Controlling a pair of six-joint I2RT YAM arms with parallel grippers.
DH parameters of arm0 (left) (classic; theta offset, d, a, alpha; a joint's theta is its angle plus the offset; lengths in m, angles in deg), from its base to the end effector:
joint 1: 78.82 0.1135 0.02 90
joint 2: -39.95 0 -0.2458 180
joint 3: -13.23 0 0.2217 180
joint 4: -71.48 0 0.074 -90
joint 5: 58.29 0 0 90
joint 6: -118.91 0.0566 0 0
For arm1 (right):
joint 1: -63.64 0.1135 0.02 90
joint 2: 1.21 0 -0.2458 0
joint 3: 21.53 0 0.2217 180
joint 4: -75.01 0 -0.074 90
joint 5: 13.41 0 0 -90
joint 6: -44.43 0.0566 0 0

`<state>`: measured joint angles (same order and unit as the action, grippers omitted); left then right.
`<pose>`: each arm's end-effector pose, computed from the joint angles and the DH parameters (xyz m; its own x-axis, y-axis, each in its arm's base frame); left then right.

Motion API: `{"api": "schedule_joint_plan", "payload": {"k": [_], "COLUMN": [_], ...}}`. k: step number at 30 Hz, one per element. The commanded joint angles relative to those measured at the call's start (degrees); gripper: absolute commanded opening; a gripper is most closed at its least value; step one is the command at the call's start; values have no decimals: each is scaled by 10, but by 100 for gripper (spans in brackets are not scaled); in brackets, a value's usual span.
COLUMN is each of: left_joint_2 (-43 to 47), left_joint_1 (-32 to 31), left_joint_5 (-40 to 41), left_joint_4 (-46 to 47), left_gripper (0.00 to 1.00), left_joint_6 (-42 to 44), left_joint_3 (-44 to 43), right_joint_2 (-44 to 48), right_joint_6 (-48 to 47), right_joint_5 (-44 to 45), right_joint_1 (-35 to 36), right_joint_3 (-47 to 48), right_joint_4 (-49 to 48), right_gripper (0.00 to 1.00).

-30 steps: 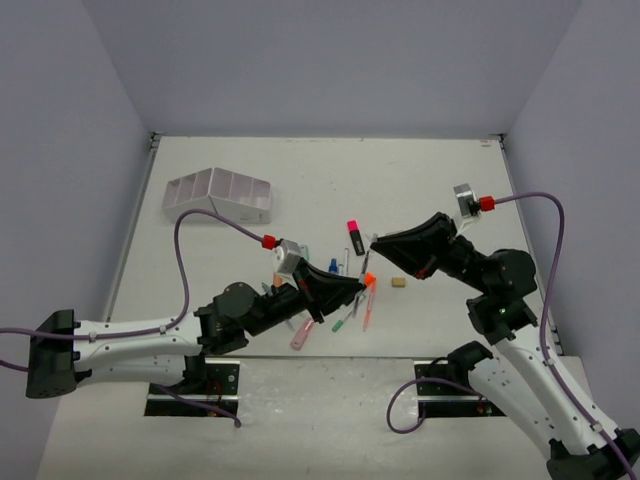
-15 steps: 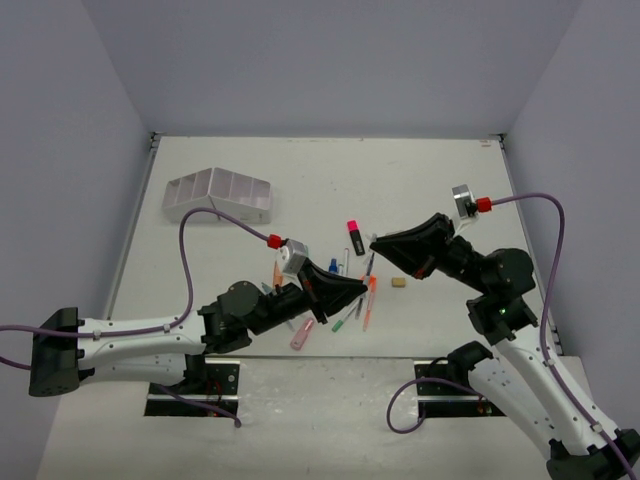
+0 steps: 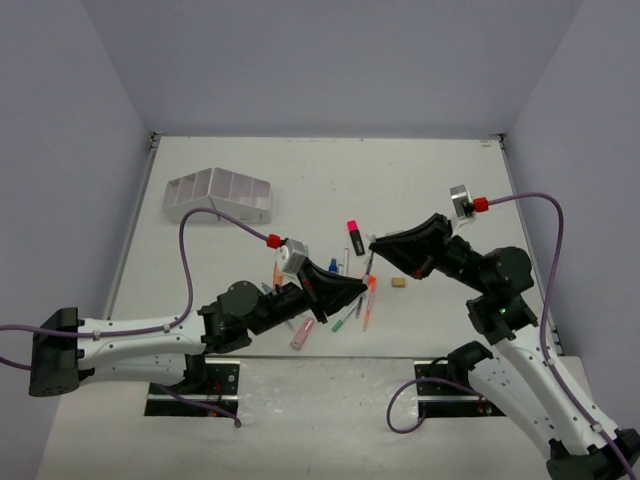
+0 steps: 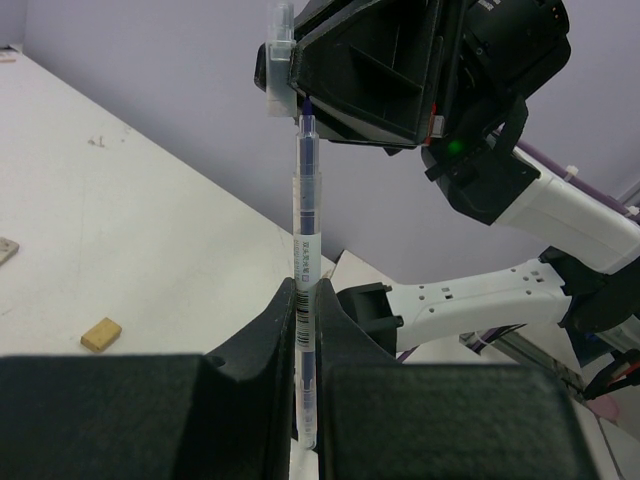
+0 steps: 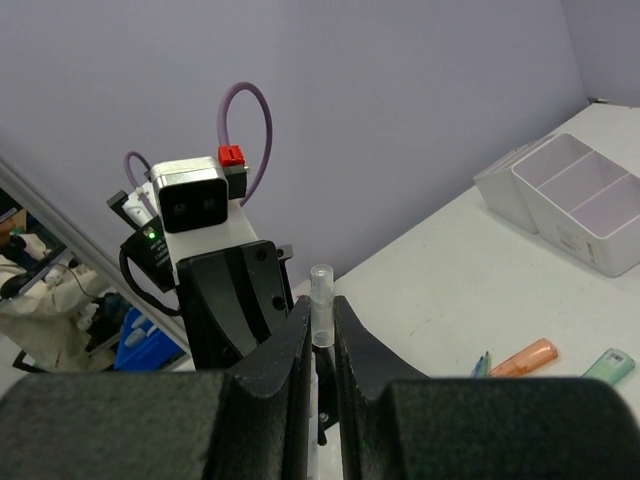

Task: Sort the stationery into containers
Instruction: Close the pen cap on the pen.

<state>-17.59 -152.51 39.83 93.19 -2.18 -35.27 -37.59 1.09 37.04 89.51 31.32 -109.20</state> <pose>0.0734 -0.2222 0.3146 -0.4179 -0.3921 -0.8195 0.8123 0.2426 -0.5303 0.1145 0.0956 0.3637 -0.4165 0.4213 -0.8056 -0.8299 0.1857 0.5261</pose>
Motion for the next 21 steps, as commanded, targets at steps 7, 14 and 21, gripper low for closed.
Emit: {"api": "schedule_joint_plan", "payload": {"k": [7,14,21], "left_joint_2": [-2,-7,-12], "left_joint_1": [-1,-1,-1], "left_joint_5": [-1,7,0], "left_joint_4": [17,17,19], "left_gripper": [0,0,0], "left_joint_6": [-13,-20,-20], "left_joint_3": [-22,-17,-20], "right_joint_2": [17,25,24], "right_joint_6": [-21,-19,-17], "right_joint_5": [22,22,18], "right_joint_1": [1,1,1], "right_joint_3": [29,30,33], "right_joint_4": [18,19,22], "right_gripper": [0,0,0]}}
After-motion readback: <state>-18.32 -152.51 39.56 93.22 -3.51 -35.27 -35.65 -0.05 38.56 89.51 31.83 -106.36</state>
